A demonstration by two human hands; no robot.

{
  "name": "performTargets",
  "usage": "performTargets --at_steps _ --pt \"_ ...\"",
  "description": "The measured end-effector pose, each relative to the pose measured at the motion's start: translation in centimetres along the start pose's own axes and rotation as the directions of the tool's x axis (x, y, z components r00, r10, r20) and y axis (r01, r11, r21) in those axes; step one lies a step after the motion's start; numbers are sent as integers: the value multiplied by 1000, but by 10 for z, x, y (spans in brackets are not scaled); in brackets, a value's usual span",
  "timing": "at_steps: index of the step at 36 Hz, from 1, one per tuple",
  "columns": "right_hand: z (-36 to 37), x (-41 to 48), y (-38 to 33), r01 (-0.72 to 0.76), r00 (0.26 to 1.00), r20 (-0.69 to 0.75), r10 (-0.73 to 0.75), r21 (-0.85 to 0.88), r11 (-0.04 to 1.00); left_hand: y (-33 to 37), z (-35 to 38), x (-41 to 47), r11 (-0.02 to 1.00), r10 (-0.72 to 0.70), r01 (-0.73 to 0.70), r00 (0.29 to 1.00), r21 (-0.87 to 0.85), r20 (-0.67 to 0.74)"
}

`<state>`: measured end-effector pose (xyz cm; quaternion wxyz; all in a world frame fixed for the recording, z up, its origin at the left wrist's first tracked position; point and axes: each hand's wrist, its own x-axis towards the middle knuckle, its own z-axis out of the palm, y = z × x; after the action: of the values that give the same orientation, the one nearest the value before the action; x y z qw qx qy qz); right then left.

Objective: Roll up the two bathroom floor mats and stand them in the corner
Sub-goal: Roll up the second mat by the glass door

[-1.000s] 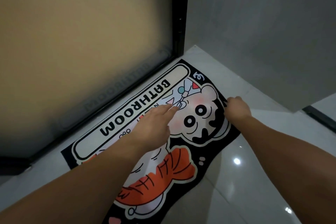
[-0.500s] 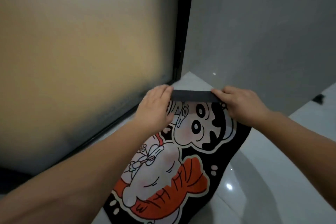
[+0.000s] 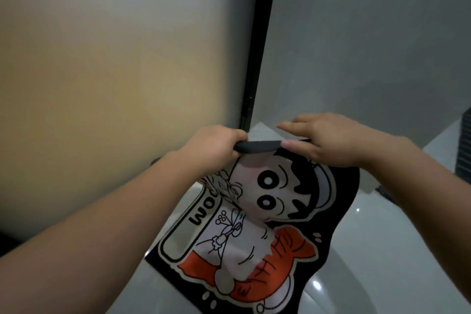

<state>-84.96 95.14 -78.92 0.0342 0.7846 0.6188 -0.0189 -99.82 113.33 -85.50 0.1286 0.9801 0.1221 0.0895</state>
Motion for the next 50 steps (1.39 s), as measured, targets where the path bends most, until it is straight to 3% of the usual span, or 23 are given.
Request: performTargets --at_steps 5,10,18,22,27,31,35,40,43,50 --pt "-5 14 -32 76 986 129 -102 193 978 14 -24 -6 997 63 -65 997 51 38" --pt "-7 18 -44 147 980 92 -177 271 951 12 -46 -18 999 43 -43 990 0 132" --pt "-2 25 -57 221 973 -105 -207 137 966 1 -60 -37 995 32 -8 969 -98 245" --pt "-1 25 -60 250 966 -98 -238 145 957 -12 -61 -44 990 -13 52 960 -133 281" --pt "2 23 -57 270 962 -3 -274 183 946 -22 -49 -49 1000 3 -3 982 -1 191" --pt "7 24 -47 207 978 19 -208 33 978 -24 -39 -48 997 22 -29 995 71 98" --pt "17 20 -40 252 964 -62 -259 -96 963 -25 -36 -46 990 84 -87 996 113 29" --pt "24 13 -32 271 949 -101 -299 -227 935 -18 -48 -49 992 108 -115 986 49 129" --pt "30 11 -33 269 953 -76 -292 -224 937 -19 -51 -47 996 32 -48 982 81 187" --pt "32 12 -29 309 941 -107 -321 -113 944 -26 -35 -45 980 -10 -12 994 198 108"
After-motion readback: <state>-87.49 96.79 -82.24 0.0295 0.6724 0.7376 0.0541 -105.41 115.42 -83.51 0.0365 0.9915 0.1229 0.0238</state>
